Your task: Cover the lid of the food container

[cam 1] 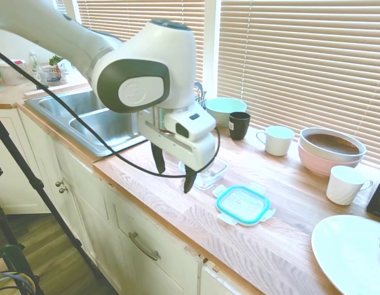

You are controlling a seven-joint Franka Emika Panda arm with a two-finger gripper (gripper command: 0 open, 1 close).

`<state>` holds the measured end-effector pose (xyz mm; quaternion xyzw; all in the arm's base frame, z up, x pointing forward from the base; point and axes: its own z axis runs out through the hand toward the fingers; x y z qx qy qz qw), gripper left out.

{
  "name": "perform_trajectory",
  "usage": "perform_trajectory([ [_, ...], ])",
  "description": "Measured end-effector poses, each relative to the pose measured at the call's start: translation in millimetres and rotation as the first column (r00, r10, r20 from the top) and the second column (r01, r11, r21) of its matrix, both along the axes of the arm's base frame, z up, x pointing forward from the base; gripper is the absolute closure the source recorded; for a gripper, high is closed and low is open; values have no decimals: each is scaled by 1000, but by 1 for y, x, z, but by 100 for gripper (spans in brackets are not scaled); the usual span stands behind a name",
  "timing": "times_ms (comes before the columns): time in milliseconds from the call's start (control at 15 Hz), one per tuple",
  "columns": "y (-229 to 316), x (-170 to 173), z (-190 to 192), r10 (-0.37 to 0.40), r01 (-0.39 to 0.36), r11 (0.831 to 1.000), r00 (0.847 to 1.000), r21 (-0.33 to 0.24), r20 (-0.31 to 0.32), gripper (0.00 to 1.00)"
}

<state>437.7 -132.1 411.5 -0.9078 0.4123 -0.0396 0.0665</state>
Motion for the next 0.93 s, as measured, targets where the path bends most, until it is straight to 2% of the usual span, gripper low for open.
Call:
perform_trajectory([
  [133, -33, 9, 8, -6, 6, 1000, 1000, 26, 16, 0],
  [333, -81, 29, 3, -23, 23, 998, 1000, 57, -3, 0],
  [667, -147, 58, -8, -6, 7, 993, 1000, 115, -10, 0],
  [933, -191, 71, -33, -9, 9, 987, 1000, 162, 2, 0],
])
